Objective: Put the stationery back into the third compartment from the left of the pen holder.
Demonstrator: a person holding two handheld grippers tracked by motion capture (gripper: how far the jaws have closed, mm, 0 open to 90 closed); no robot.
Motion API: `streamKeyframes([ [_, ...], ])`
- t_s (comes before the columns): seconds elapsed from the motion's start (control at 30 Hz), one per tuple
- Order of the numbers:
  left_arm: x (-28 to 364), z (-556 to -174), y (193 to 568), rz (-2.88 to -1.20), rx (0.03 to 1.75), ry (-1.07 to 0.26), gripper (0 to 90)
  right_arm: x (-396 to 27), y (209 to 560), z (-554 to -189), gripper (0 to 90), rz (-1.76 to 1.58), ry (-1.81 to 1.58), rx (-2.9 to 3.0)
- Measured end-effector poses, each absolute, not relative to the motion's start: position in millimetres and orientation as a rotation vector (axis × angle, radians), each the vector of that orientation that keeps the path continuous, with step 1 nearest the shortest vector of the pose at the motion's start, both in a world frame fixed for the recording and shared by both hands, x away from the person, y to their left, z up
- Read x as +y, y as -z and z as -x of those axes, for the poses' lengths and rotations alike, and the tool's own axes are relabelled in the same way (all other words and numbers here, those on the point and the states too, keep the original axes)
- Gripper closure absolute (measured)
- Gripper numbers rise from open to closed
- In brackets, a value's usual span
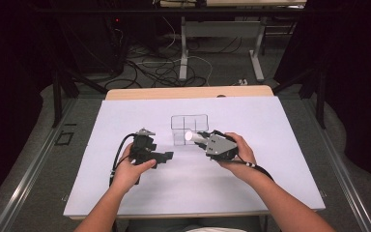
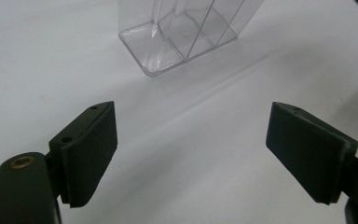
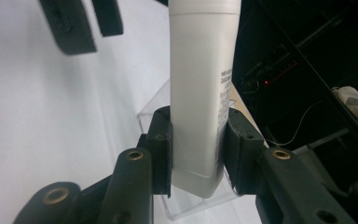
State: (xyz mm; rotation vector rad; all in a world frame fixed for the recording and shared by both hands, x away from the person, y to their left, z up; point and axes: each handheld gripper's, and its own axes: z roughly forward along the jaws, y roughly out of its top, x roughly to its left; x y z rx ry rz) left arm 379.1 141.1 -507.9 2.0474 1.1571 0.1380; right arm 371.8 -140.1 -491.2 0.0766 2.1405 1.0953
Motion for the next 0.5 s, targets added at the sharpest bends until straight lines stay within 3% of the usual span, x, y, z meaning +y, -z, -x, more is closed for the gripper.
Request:
streamKeyframes([
  [0.27,145.0,-378.4,511.6,-2.032,1.183,-0.132,14.7,-137.0,481.6,-392.9,66.4,-0.223,-1.24,2.123],
  [0.5,146.2,-377.7,513.6,-2.025,1.197,-0.131,2.6,-131.4,479.4,-411.4,66.4,-0.357,-1.374,2.096],
])
